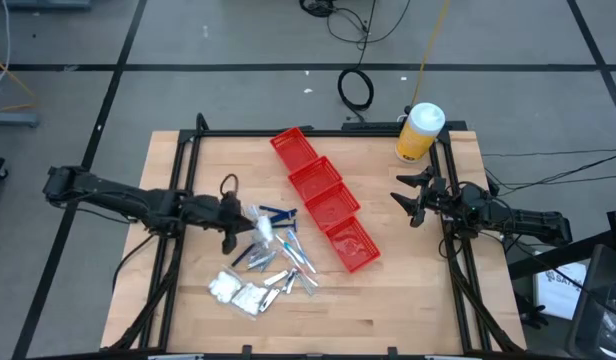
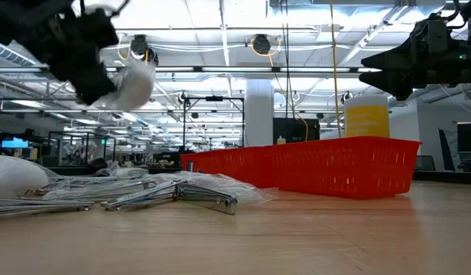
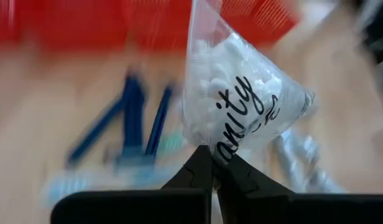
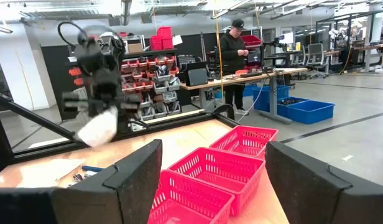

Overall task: Pick & Place Travel size toiletries
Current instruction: Put the top white cotton pack into the top red bin

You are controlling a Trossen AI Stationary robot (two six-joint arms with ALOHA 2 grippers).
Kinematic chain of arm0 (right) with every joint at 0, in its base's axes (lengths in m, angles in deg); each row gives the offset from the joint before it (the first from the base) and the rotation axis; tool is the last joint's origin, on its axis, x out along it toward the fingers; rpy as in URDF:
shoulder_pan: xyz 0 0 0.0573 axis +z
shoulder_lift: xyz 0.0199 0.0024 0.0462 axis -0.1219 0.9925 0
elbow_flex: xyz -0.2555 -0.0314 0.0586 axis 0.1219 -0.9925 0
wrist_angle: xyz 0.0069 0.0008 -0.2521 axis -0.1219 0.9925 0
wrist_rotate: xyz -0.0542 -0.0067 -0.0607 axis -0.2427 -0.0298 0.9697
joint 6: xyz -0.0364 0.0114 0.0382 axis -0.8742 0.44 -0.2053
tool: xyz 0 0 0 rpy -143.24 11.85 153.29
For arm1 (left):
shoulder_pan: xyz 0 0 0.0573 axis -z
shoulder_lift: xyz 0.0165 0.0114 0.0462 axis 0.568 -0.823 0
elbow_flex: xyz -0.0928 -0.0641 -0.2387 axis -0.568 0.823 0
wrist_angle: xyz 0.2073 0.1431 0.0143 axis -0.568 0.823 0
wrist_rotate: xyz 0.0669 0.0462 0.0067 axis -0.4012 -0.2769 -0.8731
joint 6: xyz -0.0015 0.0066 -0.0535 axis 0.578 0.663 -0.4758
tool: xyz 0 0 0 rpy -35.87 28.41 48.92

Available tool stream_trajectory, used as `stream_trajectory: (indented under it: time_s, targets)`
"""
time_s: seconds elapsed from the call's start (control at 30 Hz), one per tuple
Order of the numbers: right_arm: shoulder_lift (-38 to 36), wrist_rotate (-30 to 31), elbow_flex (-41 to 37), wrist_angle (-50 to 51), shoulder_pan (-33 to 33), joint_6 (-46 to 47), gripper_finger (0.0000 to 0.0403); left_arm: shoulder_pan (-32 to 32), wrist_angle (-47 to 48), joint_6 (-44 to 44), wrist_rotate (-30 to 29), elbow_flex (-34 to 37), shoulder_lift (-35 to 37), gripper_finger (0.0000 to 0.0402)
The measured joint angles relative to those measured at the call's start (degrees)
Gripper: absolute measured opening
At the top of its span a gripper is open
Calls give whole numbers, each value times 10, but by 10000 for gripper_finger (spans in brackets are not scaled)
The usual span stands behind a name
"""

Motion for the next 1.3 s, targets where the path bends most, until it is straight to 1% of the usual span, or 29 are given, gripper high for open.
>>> stream_trajectory:
  time_s: [0.13, 0.23, 0.37, 0.43, 0.5, 0.6, 0.77, 0.9, 1.03, 1.1, 1.3]
  targets:
    - [0, 0, 0, 0, 0, 0, 270, 0, -107, 98, -21, 0, 5, 2]
    - [0, 0, 0, 0, 0, 0, 270, -7, -182, 172, -45, 0, 2, 7]
    - [0, 0, 0, 0, 0, 0, 272, -34, -259, 283, -55, 0, -13, 5]
    - [0, 0, 0, 0, 0, 0, 271, -55, -293, 319, -55, 0, -19, 2]
    - [0, 0, 0, 0, 0, 0, 270, -77, -316, 330, -58, 0, -26, 5]
    - [0, 0, 0, 0, 0, 0, 271, -106, -334, 322, -60, -1, -37, 8]
    - [0, 0, 0, -5, 0, 0, 271, -134, -338, 319, -61, -1, -66, 3]
    - [0, 0, 0, -45, 0, 4, 270, -142, -349, 308, -60, -1, -99, 8]
    - [0, 4, 0, -98, 0, 43, 272, -142, -358, 308, -60, -1, -127, 2]
    - [0, 14, 0, -116, 0, 43, 272, -142, -363, 310, -61, -1, -138, 7]
    - [0, 17, 0, -124, 0, 35, 271, -144, -405, 348, -83, -1, -154, 2]
